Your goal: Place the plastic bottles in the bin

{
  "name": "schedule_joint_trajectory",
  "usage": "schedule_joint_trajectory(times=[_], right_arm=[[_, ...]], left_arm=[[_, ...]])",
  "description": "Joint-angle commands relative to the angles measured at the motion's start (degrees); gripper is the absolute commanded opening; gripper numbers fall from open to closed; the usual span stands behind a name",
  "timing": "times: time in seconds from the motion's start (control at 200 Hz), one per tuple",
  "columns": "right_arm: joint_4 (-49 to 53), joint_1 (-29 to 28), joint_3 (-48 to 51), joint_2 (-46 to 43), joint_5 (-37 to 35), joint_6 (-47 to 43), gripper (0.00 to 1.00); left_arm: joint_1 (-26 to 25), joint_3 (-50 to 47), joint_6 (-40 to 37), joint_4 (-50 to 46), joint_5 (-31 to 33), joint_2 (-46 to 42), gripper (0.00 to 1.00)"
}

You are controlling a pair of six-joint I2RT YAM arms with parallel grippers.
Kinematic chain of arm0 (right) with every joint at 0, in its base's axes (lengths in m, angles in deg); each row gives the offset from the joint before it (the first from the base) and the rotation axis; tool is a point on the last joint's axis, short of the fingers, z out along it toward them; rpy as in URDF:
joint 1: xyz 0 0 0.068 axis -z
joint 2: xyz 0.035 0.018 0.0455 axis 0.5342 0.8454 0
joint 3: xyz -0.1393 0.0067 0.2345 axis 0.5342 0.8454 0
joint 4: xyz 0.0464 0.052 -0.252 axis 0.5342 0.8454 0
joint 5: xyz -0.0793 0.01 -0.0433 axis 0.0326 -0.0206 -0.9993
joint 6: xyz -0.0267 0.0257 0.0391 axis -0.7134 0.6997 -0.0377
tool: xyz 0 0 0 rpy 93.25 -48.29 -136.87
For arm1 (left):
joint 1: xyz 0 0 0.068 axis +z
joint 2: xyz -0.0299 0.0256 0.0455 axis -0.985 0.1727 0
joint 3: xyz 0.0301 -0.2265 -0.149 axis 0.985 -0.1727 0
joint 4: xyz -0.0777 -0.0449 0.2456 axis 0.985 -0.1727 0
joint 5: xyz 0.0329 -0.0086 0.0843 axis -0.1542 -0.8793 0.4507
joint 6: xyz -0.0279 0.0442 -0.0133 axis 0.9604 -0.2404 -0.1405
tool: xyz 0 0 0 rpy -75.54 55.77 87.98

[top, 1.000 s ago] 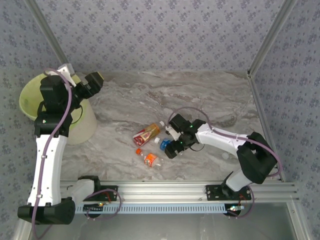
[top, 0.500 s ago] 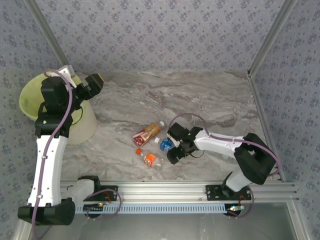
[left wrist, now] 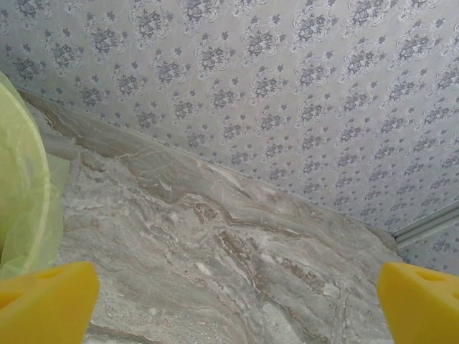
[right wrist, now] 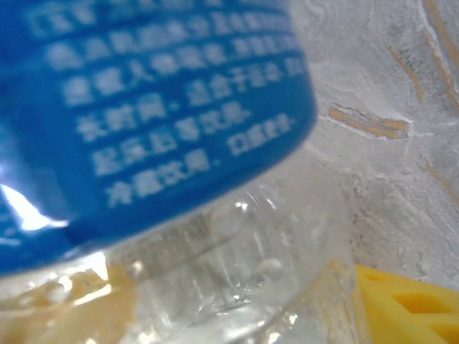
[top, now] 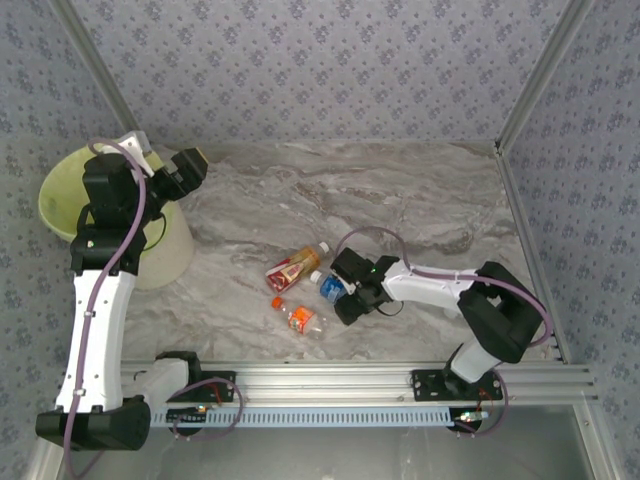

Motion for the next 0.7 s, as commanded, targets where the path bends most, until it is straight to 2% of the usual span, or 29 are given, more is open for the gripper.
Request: schedule_joint_trajectory(times=[0.0,0.2,0.38,0.52,0.695], right_arm=[[1.87,-0.69,0.64,-3.08,-0.38,1.2,0.67],[6.18,-0.68,1.05,-7.76,-4.4,3.34,0.61],[4.54,-0.69,2.69,-14.02,-8.24,4.58,0.58],[-1.51,-0.38,3.3,-18.07,-10.73,5.17,0.57],[-11.04,-0.23,4.63,-21.82,-12.07,6.85,0.56]], left_arm=[[-0.27,0.08,-0.78,0.47,-0.03,-0.41,0.99],[-0.23,-0.63,0.61,1.64,-2.1,-0.71,0.99],[-0.53,-1.75,3.16,3.78,-5.75,-0.45,0.99],[-2.54,-2.77,5.18,6.21,-7.59,0.48,0.99],[-7.37,-1.63,5.19,6.11,-8.37,3.6,1.0]])
